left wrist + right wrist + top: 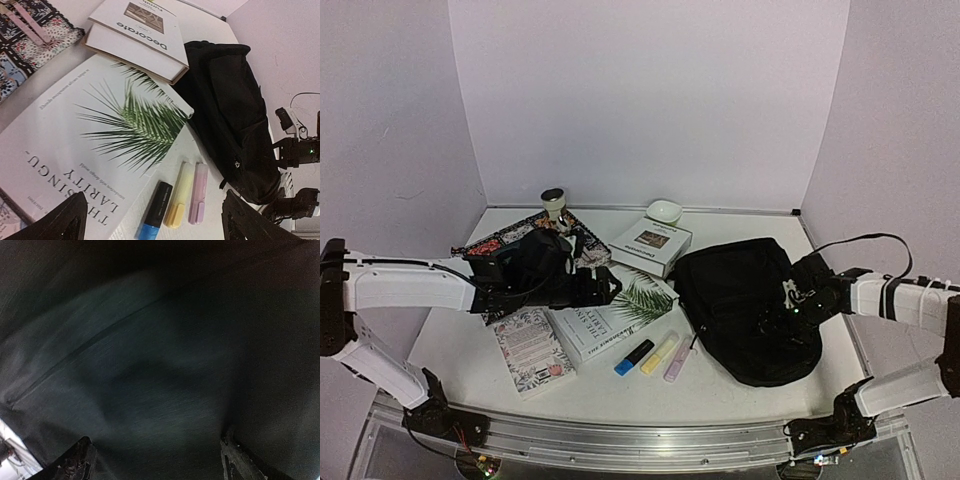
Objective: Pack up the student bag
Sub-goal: Pick up the student bag from the center of the board, then pass from the right arm to the left
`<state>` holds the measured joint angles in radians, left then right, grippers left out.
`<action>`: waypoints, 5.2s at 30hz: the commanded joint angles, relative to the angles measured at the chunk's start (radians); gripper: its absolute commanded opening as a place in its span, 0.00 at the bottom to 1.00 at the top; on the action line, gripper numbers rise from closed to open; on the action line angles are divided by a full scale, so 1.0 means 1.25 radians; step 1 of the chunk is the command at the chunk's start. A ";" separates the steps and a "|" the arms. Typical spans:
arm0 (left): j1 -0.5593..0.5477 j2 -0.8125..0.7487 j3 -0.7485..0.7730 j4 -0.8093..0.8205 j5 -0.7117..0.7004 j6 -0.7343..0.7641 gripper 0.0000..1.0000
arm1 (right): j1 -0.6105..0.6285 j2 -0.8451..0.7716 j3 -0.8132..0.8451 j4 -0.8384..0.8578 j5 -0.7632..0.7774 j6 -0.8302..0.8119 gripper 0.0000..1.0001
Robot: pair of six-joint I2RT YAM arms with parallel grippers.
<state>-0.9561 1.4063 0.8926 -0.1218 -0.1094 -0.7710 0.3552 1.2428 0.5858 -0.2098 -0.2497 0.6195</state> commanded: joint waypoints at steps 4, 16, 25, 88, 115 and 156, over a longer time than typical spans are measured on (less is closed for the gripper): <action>-0.066 0.154 0.141 0.064 0.003 -0.043 0.93 | 0.105 -0.006 0.038 0.024 -0.010 0.083 0.86; -0.108 0.382 0.358 0.094 0.082 -0.034 0.86 | -0.030 -0.046 0.176 -0.102 0.200 -0.054 0.98; -0.108 0.354 0.319 0.094 0.055 -0.024 0.87 | -0.246 0.081 0.261 -0.040 0.103 -0.165 0.98; 0.033 0.045 0.300 -0.106 -0.037 0.159 0.98 | -0.119 0.218 0.850 -0.100 -0.329 -0.522 0.00; 0.044 0.109 0.389 -0.167 -0.028 0.225 1.00 | 0.089 0.421 0.959 -0.092 -0.455 -0.691 0.00; 0.106 0.038 0.478 -0.151 0.147 0.256 0.00 | 0.113 0.379 0.978 -0.044 -0.051 -0.621 0.39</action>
<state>-0.8291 1.6055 1.4937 -0.4040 0.1209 -0.4062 0.5000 1.7649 1.7985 -0.2961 -0.3696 -0.2480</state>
